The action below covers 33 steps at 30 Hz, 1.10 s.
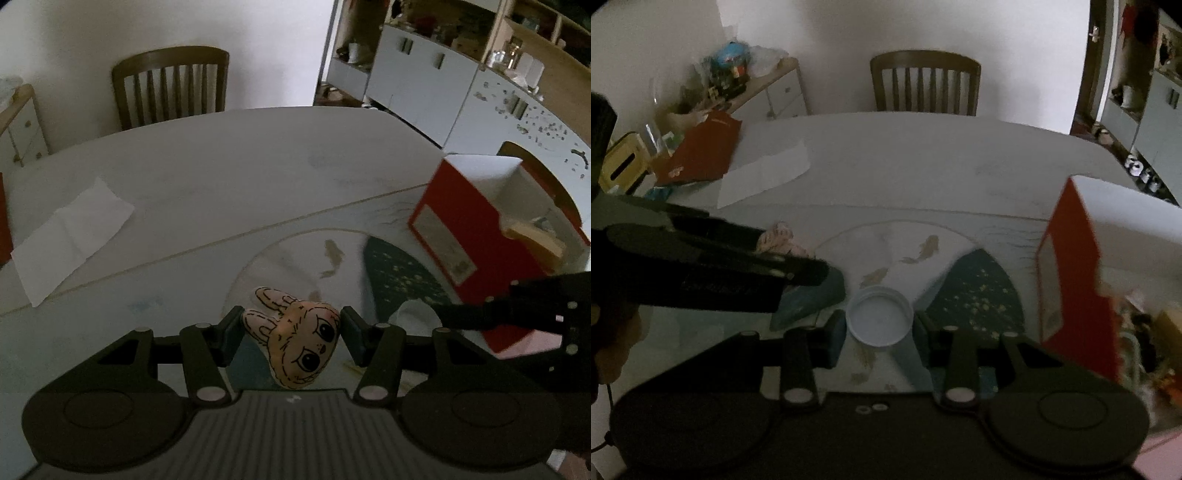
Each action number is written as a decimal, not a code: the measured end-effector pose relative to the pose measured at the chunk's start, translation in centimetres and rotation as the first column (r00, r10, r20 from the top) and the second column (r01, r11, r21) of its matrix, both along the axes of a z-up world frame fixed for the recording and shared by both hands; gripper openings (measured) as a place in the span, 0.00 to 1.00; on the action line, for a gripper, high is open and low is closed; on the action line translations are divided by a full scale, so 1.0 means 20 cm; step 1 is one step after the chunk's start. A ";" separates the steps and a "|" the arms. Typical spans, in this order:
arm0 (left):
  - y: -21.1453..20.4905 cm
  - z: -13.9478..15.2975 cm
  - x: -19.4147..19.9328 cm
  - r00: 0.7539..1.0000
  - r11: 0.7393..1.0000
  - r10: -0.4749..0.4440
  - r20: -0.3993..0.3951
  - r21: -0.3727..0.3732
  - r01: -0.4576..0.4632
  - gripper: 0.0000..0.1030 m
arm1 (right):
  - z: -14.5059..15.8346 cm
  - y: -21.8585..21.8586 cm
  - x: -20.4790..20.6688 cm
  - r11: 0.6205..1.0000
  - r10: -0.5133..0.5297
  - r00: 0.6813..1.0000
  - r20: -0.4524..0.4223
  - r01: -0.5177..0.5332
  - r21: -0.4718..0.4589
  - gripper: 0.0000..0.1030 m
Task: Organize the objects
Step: 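Carry the plush doll with the left tool while the right tool carries the white lid into the box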
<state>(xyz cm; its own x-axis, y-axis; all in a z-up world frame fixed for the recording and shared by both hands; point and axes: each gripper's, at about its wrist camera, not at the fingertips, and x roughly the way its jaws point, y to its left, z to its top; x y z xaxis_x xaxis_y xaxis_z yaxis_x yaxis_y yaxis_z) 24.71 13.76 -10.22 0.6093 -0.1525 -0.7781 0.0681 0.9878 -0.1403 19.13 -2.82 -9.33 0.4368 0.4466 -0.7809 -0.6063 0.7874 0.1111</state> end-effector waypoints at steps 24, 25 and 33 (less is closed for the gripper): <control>-0.40 0.23 -0.20 0.993 0.993 -0.114 0.010 -0.034 0.114 0.54 | 0.23 -0.50 -0.09 0.992 -0.114 0.992 0.046 0.111 0.057 0.37; -0.43 0.24 -0.20 0.993 0.992 -0.119 0.013 -0.033 0.119 0.54 | 0.23 -0.53 -0.08 0.991 -0.121 0.992 0.045 0.118 0.057 0.37; -0.66 0.26 -0.08 0.988 0.987 -0.155 0.022 -0.026 0.156 0.54 | 0.23 -0.75 0.01 0.988 -0.151 0.987 0.050 0.148 0.050 0.37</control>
